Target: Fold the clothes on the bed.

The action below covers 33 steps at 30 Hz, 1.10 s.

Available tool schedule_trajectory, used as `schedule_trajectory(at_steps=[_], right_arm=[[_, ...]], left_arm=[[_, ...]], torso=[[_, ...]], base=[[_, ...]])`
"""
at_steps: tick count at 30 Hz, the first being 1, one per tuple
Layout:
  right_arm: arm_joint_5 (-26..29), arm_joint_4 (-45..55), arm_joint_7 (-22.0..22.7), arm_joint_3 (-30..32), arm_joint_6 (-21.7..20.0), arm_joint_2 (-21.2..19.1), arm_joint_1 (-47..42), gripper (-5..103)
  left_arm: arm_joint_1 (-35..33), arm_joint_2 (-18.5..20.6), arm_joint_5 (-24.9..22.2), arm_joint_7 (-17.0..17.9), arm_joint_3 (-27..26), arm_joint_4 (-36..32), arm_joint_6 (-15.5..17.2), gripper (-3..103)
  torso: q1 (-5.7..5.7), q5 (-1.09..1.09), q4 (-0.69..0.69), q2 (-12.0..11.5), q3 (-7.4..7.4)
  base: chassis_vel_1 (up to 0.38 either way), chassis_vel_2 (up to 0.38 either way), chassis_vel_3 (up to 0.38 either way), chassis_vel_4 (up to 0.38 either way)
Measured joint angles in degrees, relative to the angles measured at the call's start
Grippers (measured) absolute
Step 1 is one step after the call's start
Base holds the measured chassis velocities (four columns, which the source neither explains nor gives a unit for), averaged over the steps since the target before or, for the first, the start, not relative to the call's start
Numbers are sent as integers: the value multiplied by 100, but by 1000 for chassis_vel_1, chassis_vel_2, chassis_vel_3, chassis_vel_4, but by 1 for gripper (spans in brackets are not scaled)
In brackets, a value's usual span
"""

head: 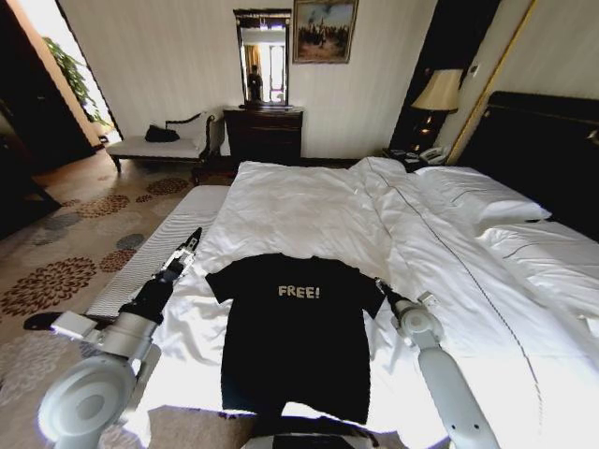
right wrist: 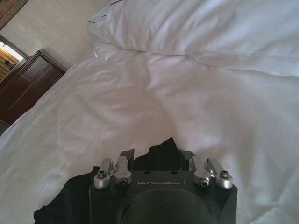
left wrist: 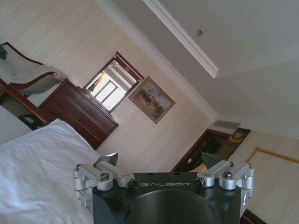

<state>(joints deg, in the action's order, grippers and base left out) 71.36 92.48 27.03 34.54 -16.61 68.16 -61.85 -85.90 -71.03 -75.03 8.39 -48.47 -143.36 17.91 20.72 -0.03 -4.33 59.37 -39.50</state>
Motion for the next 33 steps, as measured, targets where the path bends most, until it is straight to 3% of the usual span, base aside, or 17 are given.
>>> schedule_trajectory(at_steps=[7,14,25,33], right_arm=[[-4,-108,84,18,41,64,40,23],[-11,-76,106,82,92,56,35,2],[-22,516,177,111,137,55,-202,0],[-135,724,166,-234,213,70,-119,0]], left_arm=[[91,94,20,34,23,5,34,100],[172,101,22,45,82,8,64,100],[201,-4,93,47,120,78,82,100],[138,-40,156,47,99,38,82,100]], torso=[[0,0,0,0,0],[0,0,1,0,0],[-1,-1,0,0,0],[0,0,1,0,0]], base=[[0,0,0,0],[0,0,0,0],[0,0,0,0],[0,0,0,0]])
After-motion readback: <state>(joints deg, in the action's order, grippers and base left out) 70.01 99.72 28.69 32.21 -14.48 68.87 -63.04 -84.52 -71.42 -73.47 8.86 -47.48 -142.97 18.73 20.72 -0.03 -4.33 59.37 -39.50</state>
